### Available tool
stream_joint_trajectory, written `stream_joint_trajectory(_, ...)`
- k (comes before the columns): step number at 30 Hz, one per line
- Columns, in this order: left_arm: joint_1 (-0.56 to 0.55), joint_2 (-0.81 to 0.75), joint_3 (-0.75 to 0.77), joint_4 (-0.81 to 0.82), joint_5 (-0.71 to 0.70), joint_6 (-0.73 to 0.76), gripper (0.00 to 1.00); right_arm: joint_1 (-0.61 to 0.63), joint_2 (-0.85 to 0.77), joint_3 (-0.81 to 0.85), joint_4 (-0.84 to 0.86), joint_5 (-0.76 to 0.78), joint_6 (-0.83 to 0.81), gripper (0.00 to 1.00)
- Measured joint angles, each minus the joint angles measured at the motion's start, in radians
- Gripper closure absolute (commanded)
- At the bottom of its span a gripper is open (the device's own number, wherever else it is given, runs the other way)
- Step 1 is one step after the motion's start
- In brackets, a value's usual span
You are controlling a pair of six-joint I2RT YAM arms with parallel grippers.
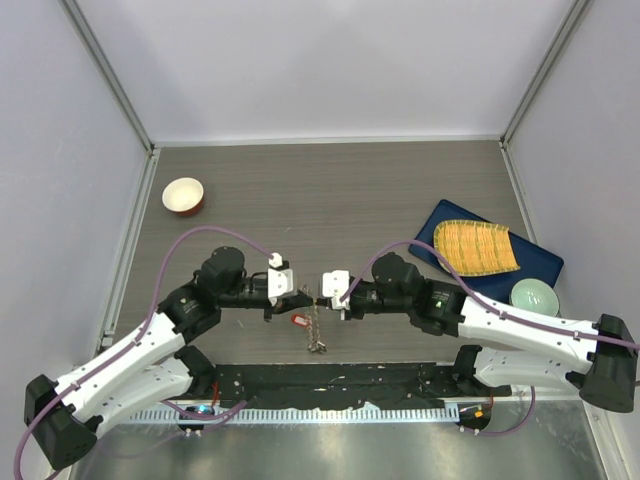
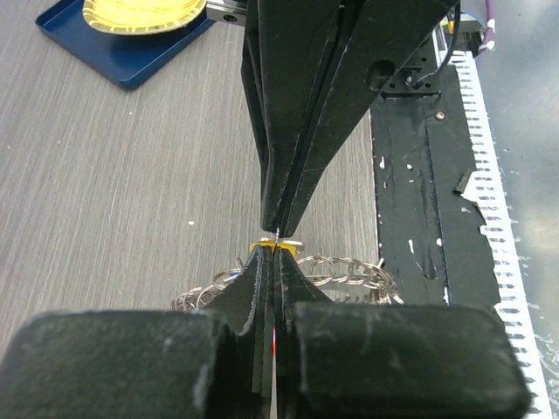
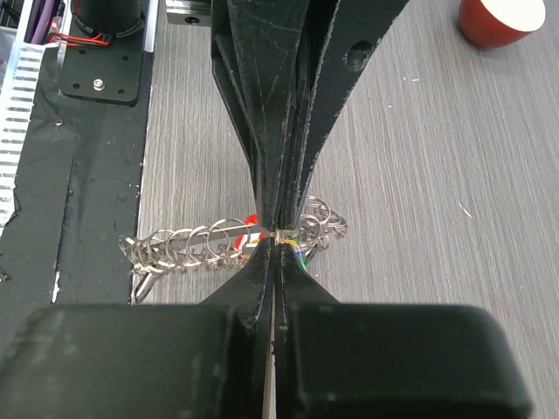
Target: Put the keys on the keyring
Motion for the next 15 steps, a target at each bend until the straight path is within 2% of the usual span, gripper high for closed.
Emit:
stream_joint_trajectory(7,-0.005,-0.033,-0.054,0.082,-0.059,-0.076,1.0,0.003,-0.008,-0.025,0.021,0.055,0.018,0.99)
stream_joint_trajectory(15,-0.024,-0.072,-0.294,0.452,-0.233,-0.29,1.0,0.006,-0.063,-0.077,0.024,0.231,0.098,0.99)
